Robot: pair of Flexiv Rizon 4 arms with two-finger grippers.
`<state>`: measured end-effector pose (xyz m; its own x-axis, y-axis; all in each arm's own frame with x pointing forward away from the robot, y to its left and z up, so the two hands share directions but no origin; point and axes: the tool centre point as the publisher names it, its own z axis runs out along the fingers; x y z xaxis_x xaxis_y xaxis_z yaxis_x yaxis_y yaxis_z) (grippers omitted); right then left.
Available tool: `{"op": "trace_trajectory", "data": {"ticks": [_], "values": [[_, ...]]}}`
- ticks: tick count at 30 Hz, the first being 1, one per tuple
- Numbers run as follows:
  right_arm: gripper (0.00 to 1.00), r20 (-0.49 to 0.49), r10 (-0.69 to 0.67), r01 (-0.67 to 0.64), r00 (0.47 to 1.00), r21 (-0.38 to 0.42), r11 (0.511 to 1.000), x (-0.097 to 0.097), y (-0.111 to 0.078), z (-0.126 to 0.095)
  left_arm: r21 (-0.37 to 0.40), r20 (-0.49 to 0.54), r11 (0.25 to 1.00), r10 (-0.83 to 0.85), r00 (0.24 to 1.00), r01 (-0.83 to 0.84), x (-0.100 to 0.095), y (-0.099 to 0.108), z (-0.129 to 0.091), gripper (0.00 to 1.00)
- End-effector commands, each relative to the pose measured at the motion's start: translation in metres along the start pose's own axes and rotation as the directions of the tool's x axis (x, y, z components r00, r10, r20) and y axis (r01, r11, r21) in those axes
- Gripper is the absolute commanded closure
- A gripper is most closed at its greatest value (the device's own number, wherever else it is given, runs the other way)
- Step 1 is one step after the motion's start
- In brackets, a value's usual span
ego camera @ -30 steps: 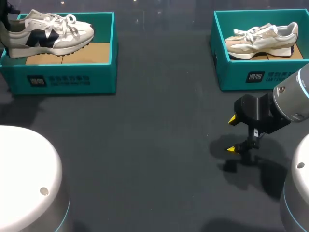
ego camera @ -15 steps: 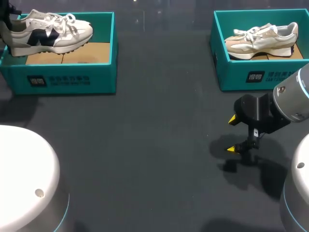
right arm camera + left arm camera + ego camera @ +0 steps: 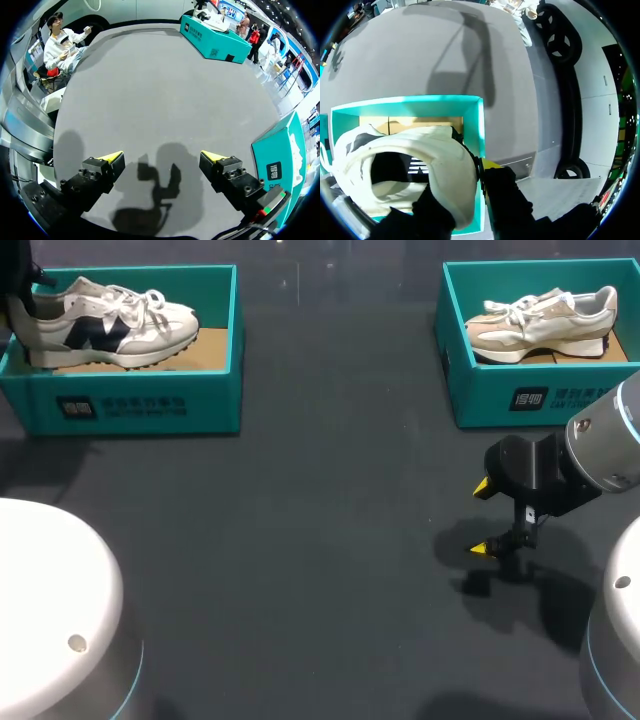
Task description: Take the shoe out of the shoebox, open the shoe tongue, remove and reinsert the insole, then place the shoe into the shoebox
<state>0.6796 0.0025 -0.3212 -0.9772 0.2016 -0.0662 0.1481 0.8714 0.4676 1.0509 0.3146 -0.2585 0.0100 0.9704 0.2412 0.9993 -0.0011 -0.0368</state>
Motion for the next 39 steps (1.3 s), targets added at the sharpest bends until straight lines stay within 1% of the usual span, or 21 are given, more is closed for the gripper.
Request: {"op": "trace_trajectory", "data": {"ticks": [1,11,23,31,39], "values": [[0.0,0.003,-0.001,0.001,1.0,0.001,1.0,0.002,0.0,0.0,-0.006,-0.008,1.0,0.017,1.0,-0.017,-0.003,-0.004,0.004,1.0],[0.0,0.003,-0.001,0.001,1.0,0.001,1.0,0.002,0.0,0.0,-0.005,-0.016,0.998,0.066,0.998,-0.066,-0.012,-0.017,0.017,1.0],[0.0,0.003,-0.001,0.001,1.0,0.001,1.0,0.002,0.0,0.0,-0.006,-0.029,0.998,0.068,0.997,-0.068,-0.02,-0.018,0.029,1.0],[0.0,0.003,-0.001,0.001,1.0,0.001,1.0,0.002,0.0,0.0,0.003,-0.019,1.0,0.024,1.0,-0.024,-0.022,-0.012,0.038,1.0],[0.0,0.003,-0.001,0.001,1.0,0.001,1.0,0.002,0.0,0.0,0.0,-0.043,1.0,-0.005,0.999,0.005,-0.029,-0.005,0.051,1.0]]}}
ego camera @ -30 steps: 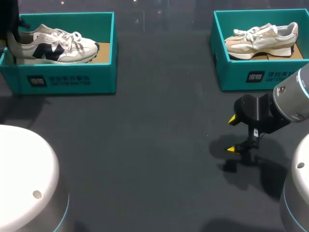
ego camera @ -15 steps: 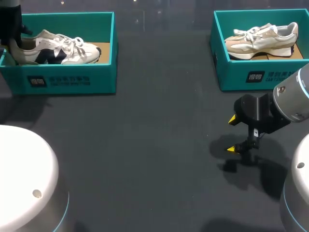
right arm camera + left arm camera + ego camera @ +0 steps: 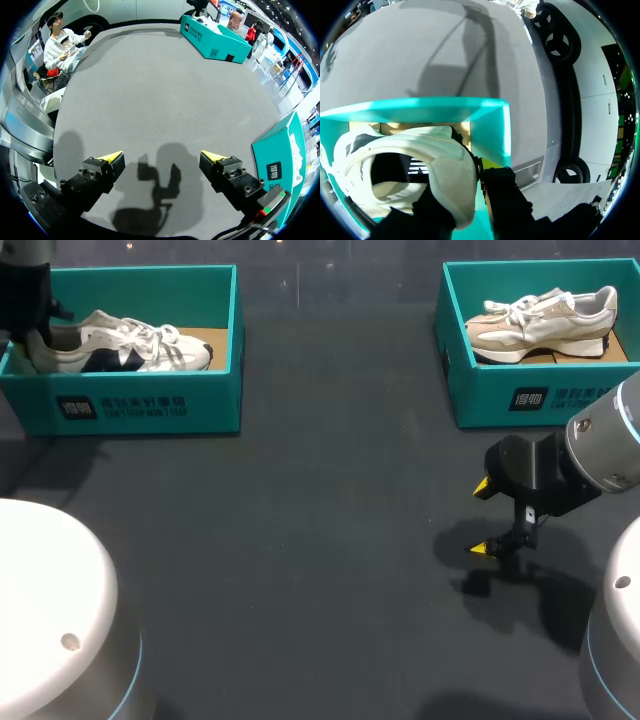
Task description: Take the shoe out of the shoebox, open the shoe tongue, remove and reinsert the insole, then place the shoe into the shoebox
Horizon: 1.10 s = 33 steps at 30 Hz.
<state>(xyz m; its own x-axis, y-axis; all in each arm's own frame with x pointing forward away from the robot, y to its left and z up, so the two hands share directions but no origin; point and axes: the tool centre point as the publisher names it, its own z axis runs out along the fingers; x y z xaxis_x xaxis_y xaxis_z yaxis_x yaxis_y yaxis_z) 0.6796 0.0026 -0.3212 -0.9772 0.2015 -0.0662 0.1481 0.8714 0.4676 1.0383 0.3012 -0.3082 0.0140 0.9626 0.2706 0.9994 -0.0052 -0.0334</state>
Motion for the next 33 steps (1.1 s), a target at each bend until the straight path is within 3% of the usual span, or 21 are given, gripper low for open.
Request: {"op": "trace_trajectory", "data": {"ticks": [1,33], "values": [[0.0,0.003,-0.001,0.001,1.0,0.001,1.0,0.002,0.0,0.0,0.003,-0.016,1.0,-0.007,1.0,0.007,-0.005,0.006,0.007,1.0],[0.0,0.003,-0.001,0.001,1.0,0.001,1.0,0.002,0.0,0.0,0.019,0.012,0.997,0.071,0.997,-0.071,-0.022,0.0,0.041,1.0]]}}
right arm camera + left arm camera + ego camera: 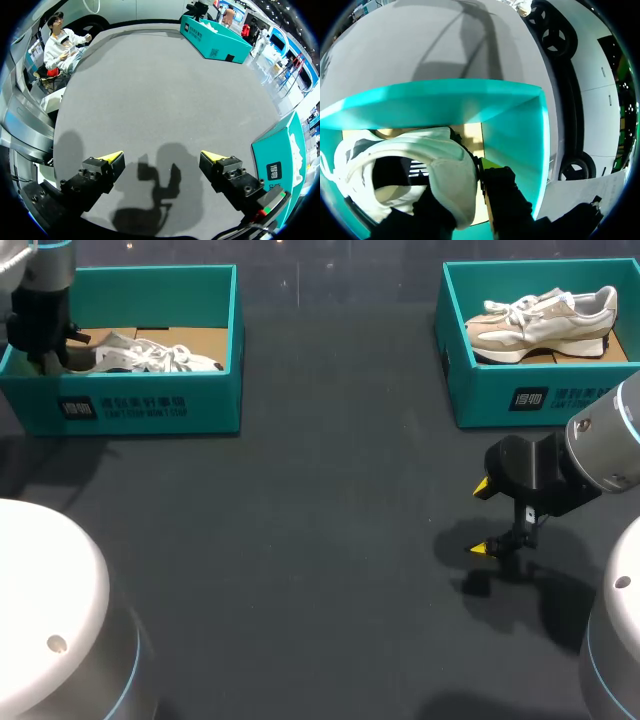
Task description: Take the shoe out of the shoebox, open the shoe tongue, remove and reinsert the insole, then place the shoe into the shoebox
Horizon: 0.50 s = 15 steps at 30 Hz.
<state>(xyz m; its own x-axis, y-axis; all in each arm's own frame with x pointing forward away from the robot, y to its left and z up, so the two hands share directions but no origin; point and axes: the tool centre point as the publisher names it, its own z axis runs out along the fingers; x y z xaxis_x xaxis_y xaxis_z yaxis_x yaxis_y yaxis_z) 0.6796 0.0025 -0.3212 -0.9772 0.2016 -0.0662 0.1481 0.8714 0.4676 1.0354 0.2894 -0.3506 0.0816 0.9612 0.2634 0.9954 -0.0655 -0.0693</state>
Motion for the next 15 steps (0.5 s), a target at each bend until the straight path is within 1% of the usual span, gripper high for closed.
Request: {"op": "trace_trajectory", "data": {"ticks": [1,15], "values": [[0.0,0.003,-0.001,0.001,1.0,0.001,1.0,0.0018,-0.0003,-0.0002,0.001,0.009,1.0,0.003,1.0,-0.003,0.0012,0.001,0.0042,1.0],[0.0,0.003,-0.001,0.001,1.0,0.001,1.0,0.0018,-0.0003,-0.0002,0.013,0.037,1.0,-0.001,0.999,0.001,0.0044,0.0012,0.0093,1.0]]}}
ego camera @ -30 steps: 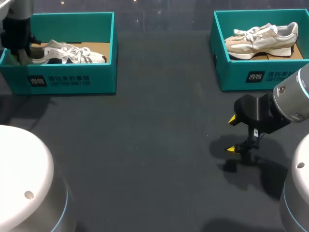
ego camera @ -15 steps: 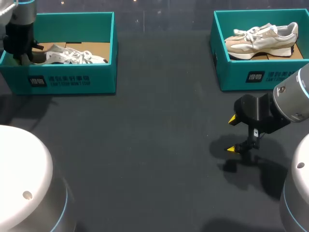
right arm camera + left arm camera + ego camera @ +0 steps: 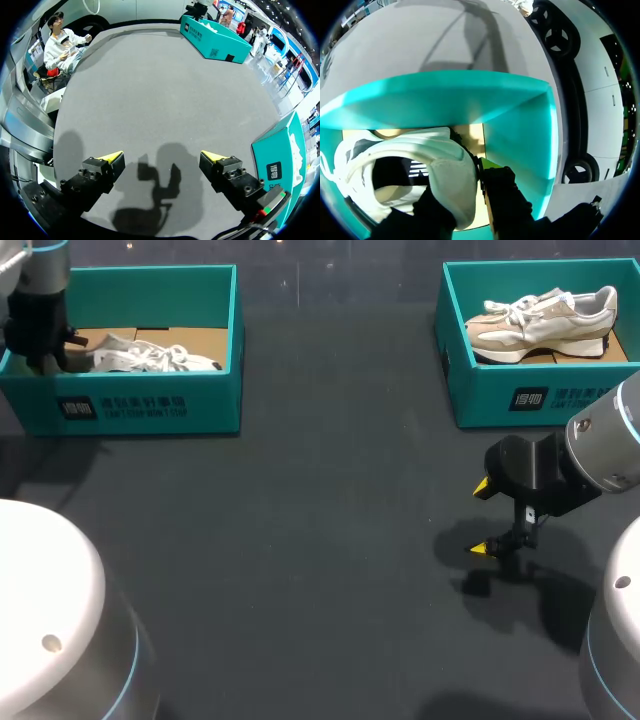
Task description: Take the shoe out of the shoebox, open the shoe tongue, remove and reinsert the insole, then place the shoe into the shoebox
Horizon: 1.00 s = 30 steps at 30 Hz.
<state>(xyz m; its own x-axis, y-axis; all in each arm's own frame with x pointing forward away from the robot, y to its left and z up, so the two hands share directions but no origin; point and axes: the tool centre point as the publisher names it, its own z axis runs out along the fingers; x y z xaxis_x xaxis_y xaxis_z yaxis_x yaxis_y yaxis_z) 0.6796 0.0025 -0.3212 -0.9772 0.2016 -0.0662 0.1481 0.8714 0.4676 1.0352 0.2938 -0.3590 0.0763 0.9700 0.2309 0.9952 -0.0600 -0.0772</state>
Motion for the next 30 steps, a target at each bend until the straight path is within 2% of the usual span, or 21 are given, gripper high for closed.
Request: {"op": "trace_trajectory", "data": {"ticks": [1,3,9,13,18,30], "values": [[0.0,0.003,-0.001,0.001,1.0,0.001,1.0,0.0018,-0.0003,-0.0002,0.005,0.003,1.0,0.002,1.0,-0.002,0.0026,0.0011,0.0,1.0],[0.0,0.003,-0.001,0.001,1.0,0.001,1.0,0.0018,-0.0003,-0.0002,0.007,0.006,1.0,0.002,1.0,-0.002,0.0032,0.001,0.0001,1.0],[0.0,0.003,-0.001,0.001,1.0,0.001,1.0,0.0018,-0.0003,-0.0002,0.017,0.017,1.0,0.003,1.0,-0.003,0.0034,0.0012,0.0007,0.84],[0.0,0.003,-0.001,0.001,1.0,0.001,1.0,0.0018,-0.0003,-0.0002,0.017,0.024,1.0,0.006,1.0,-0.007,0.0032,0.0015,0.0007,0.8],[0.0,0.003,-0.001,0.001,1.0,0.001,1.0,0.0018,-0.0003,-0.0002,0.019,0.026,1.0,0.007,1.0,-0.007,0.0027,0.0017,0.0013,0.67],[0.0,0.003,-0.001,0.001,1.0,0.001,1.0,0.0018,-0.0003,-0.0002,0.006,0.041,1.0,0.003,0.999,-0.003,0.0009,0.0038,-0.0079,0.47]]}}
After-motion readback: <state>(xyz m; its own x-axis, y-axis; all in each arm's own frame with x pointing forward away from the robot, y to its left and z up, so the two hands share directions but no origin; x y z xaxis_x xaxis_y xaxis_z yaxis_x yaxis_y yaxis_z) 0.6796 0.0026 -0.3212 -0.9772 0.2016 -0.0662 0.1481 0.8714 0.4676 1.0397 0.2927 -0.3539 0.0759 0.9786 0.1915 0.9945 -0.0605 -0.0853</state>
